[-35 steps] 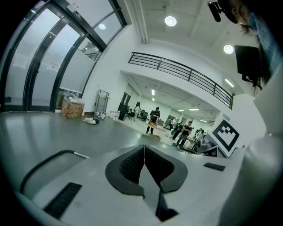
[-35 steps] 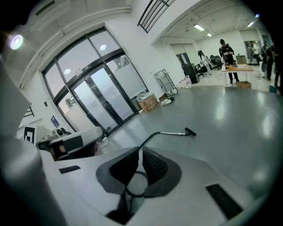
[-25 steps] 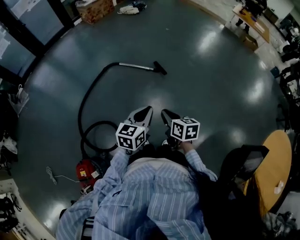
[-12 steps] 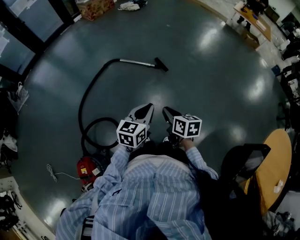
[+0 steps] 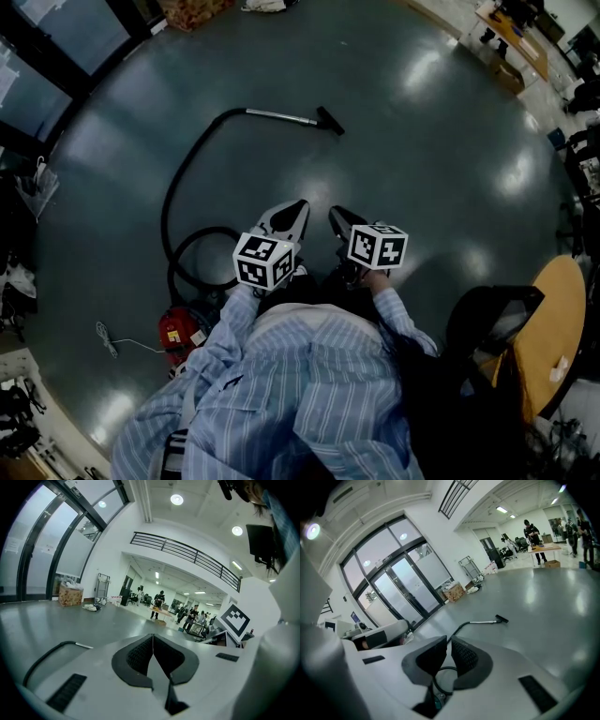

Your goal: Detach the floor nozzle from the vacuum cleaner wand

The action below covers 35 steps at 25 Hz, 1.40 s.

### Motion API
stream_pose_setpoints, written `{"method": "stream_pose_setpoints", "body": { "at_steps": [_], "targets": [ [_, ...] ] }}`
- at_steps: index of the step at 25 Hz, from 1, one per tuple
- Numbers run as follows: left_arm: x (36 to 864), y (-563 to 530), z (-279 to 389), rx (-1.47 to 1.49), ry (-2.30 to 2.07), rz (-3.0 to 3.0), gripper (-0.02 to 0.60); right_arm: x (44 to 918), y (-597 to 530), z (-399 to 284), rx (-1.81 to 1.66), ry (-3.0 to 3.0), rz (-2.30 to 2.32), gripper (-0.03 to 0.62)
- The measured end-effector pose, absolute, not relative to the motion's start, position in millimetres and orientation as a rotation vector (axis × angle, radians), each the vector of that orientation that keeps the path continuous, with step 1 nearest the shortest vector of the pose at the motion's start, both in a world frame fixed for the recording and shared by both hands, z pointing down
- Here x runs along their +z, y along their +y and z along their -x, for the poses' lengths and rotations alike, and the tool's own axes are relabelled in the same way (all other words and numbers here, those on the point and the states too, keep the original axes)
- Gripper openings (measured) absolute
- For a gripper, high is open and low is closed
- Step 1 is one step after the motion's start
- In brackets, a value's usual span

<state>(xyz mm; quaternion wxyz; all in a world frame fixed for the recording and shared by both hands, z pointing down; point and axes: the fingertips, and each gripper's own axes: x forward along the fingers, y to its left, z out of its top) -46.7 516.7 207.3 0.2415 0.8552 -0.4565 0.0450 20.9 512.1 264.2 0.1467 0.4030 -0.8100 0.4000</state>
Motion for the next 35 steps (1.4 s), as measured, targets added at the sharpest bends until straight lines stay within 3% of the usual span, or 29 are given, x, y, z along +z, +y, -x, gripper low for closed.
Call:
{"method": "stream_pose_setpoints", "body": {
  "at_steps": [18, 26, 35],
  "targets": [
    [234.3, 474.4, 53.9, 0.124, -1.2, -2.263, 0.008, 292.5, 479.1, -28.0, 1.312, -2.236, -1.207, 0.034],
    [237.3, 400.0, 64.1, 0.119, -1.298, -2.209, 0.008, 291.3, 396.3, -24.2, 1.261, -2.272, -1.119, 0.034],
    [215.0, 295.8, 31.8, 0.118, -1.368, -2.223, 0.008, 276.7, 275.4, -46.9, 1.253, -2.308, -1.034, 0.034]
  ]
}}
